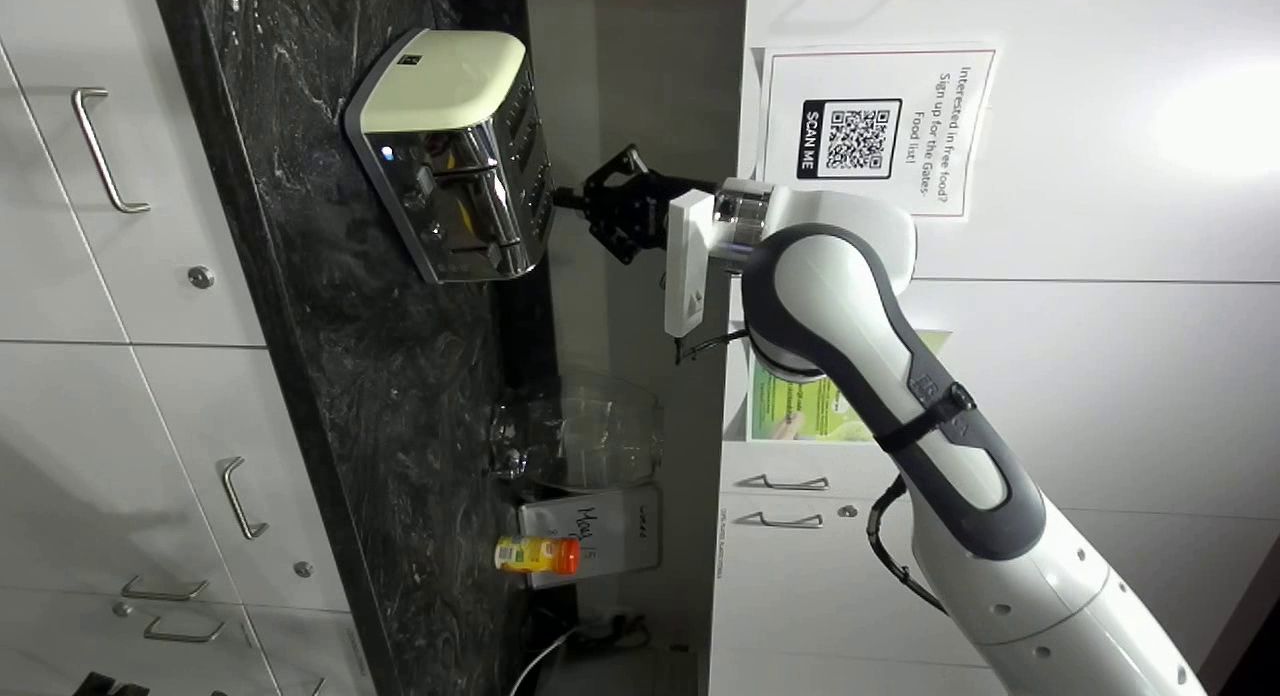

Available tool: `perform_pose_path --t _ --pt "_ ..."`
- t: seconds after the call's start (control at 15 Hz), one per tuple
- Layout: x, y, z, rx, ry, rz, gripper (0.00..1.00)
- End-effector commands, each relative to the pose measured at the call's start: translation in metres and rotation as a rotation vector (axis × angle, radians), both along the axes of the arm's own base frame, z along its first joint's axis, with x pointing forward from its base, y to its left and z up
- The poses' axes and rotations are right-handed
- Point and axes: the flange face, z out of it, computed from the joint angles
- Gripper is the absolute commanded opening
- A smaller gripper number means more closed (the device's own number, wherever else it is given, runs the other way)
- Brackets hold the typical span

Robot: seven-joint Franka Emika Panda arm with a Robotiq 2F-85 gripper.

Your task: Push down the left lever of the toaster

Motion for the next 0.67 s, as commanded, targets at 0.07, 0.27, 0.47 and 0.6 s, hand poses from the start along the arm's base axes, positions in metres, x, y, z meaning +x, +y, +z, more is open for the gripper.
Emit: perform_pose_path --t 0.07,0.27,0.47,0.6 --pt "-0.0201 -0.0028 0.0131 0.003 -0.008 -0.004 0.32" --pt "-0.0239 -0.0026 0.0152 0.006 -0.007 -0.009 0.56" --pt "-0.0259 -0.0016 0.0175 0.007 -0.009 -0.011 0.78" --pt "-0.0273 -0.0013 0.0182 0.008 -0.01 -0.011 0.93"
